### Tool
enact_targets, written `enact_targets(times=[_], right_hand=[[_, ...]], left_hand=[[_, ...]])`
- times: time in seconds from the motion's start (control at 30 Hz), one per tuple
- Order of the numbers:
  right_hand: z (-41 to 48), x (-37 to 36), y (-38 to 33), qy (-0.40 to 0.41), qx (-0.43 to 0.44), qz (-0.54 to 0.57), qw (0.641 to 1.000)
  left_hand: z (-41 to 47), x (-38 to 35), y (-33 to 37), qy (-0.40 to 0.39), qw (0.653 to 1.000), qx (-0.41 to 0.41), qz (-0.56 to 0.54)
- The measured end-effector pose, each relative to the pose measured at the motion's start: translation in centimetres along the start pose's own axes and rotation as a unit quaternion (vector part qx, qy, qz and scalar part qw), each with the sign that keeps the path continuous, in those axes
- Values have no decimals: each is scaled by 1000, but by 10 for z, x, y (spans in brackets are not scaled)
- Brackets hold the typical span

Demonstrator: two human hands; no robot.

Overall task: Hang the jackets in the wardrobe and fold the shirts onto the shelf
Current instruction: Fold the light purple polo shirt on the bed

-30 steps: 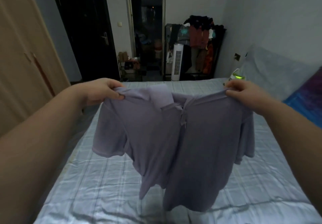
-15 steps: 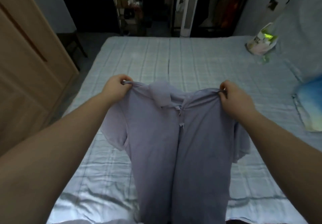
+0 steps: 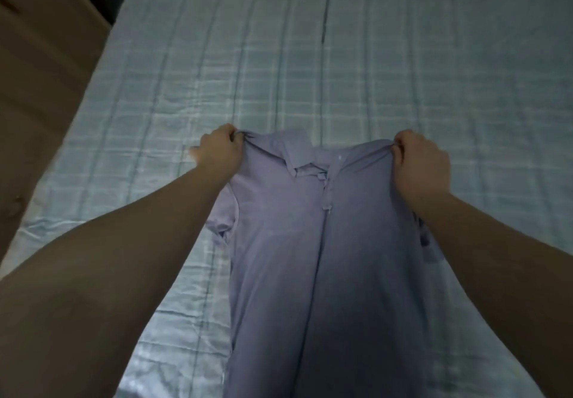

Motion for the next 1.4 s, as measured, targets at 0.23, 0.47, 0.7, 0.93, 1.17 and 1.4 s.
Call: enact_targets(times=[0.23,0.47,0.7,0.93,1.17,1.4], right_hand=[[45,-88,20,-3,-30,-3,1000],[91,-88,13,39,-101,49,993],[91,-145,39,39,-67,-90,993],[68,-150,39,78,-50,-100,991],[-10,-121,10,55,7,17,998],[-180,-122,-4,-23,72,60,995]], left_hand=[[64,-94,-10,13,999,-6,35],[110,-100,5,119,992,-34,-12],[128,-139,4,40,993,-63,95],[75,-153,8,68,977,-201,2],[-31,-160,-3,18,974,-222,-31],[-177,-174,-58,-67,954,-285,68]])
Point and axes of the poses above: each hand's wrist, its own z-axis towards the middle knuckle, its own x-axis out of the back of the hand, y = z × x, the point moved 2 cm from there along z, towards the middle knuckle, and after that the axes turned 1 degree about -z, right-handed, at the moved point
